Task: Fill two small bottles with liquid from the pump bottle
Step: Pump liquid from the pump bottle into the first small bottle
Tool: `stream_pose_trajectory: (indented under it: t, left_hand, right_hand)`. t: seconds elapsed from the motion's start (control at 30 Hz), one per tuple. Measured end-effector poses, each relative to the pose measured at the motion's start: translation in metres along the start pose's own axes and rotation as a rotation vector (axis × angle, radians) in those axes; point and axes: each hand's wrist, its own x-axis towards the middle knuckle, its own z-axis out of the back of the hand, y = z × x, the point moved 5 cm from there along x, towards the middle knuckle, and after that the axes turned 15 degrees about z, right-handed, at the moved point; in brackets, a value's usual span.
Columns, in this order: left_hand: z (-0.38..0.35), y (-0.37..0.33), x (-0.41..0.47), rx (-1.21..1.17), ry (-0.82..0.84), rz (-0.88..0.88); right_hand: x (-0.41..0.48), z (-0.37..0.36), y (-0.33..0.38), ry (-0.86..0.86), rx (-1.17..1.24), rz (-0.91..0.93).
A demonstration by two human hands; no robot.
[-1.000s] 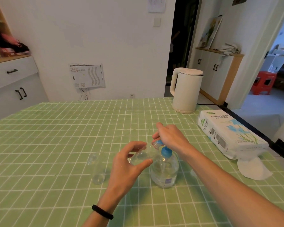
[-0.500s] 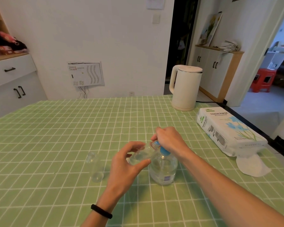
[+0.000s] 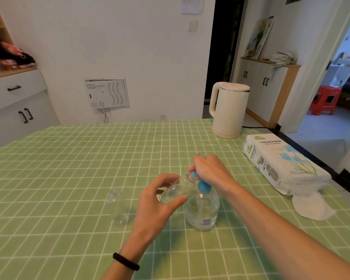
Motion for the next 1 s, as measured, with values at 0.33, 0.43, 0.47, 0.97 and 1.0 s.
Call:
stream_pose_trajectory:
  t: [0.33, 0.43, 0.47, 0.97, 1.0]
  left_hand:
    - [-0.0017, 0.0069, -0.0004, 0.003, -0.002, 0.015]
    - [-0.0011, 0.0064, -0.0009, -0.004, 0.004, 0.017]
    - [-0.0009, 0.006, -0.0011, -0.008, 0.003, 0.015]
    - [0.0003, 0.0064, 0.0008, -0.007, -0.003, 0.001]
    - [-0.0001, 0.0071, 0.0005, -0.005, -0.002, 0.002]
  right_hand:
    - [-0.0065, -0.0061, -0.005, -0.012, 0.004, -0.029]
    - [-0.0063, -0.0059, -0.006, -0.01, 0.014, -0.038]
    - [-0.006, -0.0053, -0.0053, -0.004, 0.021, -0.041]
    - [-0.0054, -0.0042, -0.0067, -0.071, -0.041, -0.038]
    - [-0.0064, -0.0053, -0.0075, -0.071, -0.038, -0.042]
